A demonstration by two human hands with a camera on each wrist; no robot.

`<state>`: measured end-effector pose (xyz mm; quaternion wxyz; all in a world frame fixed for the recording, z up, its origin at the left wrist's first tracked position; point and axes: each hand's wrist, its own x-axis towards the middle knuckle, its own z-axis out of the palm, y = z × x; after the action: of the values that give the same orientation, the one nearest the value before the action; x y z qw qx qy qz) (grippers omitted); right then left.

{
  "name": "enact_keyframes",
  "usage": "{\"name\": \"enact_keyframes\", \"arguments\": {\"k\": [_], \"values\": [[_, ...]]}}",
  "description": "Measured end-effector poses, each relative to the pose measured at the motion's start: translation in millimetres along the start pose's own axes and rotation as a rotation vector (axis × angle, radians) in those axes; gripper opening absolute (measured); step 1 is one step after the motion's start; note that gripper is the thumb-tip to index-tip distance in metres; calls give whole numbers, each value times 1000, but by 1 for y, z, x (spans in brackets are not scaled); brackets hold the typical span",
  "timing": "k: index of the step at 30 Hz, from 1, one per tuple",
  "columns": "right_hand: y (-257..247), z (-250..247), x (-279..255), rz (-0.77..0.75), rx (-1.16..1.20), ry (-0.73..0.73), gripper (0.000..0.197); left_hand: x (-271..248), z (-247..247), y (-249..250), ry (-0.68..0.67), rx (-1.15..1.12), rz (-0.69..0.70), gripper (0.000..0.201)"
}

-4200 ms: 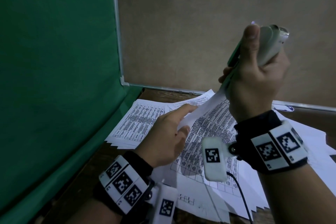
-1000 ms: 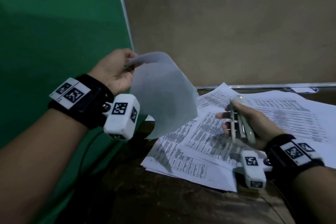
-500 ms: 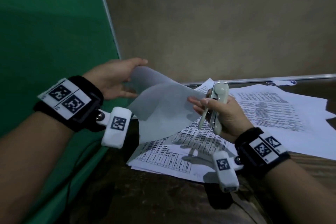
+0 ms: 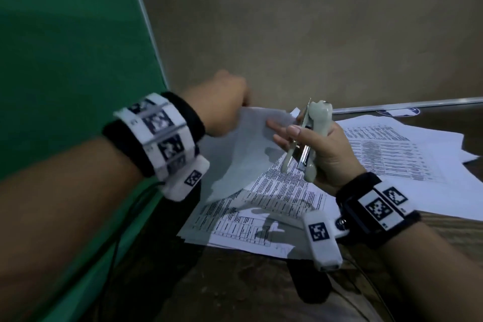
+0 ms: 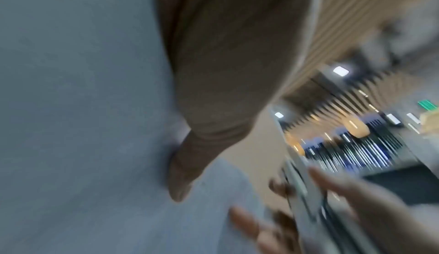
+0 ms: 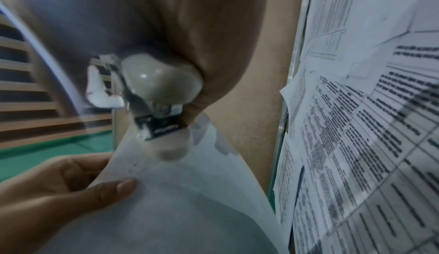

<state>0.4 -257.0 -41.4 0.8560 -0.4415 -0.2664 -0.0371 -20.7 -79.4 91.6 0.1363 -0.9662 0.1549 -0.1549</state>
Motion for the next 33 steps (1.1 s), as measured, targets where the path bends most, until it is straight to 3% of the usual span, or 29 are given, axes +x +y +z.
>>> {"name": "enact_keyframes", "arguments": {"k": [2, 3, 8, 11, 13, 16, 20, 23, 28, 33], "values": [[-3, 3, 4, -68, 0, 136, 63, 3, -15, -19, -42, -94, 9, 22], [-4, 4, 5, -119, -9, 189, 67, 3, -25, -27, -24, -135, -9, 21], [-7, 3, 8, -288, -95, 360, 33, -2, -71, -77, 141, -437, -196, 17], [-9, 2, 6, -306, -207, 330, 33, -4, -68, -94, 233, -785, -311, 17], [-12, 3, 3, -312, -325, 281, 36, -3, -42, -97, 229, -911, -270, 16], [-13, 2, 1, -202, -505, 173, 28, -5, 24, -88, 127, -1101, -224, 22], [-9, -3, 1, 193, -661, 59, 18, -8, 103, -61, -27, -1191, -153, 22], [-8, -10, -2, 440, -784, -48, 15, -5, 127, -44, -131, -1193, -71, 22], [0, -11, -3, 421, -995, -131, 15, 0, 150, -33, -128, -1156, 9, 16], [-13, -10, -1, 377, -996, -124, 18, -8, 168, -42, 183, -979, -99, 16]]}}
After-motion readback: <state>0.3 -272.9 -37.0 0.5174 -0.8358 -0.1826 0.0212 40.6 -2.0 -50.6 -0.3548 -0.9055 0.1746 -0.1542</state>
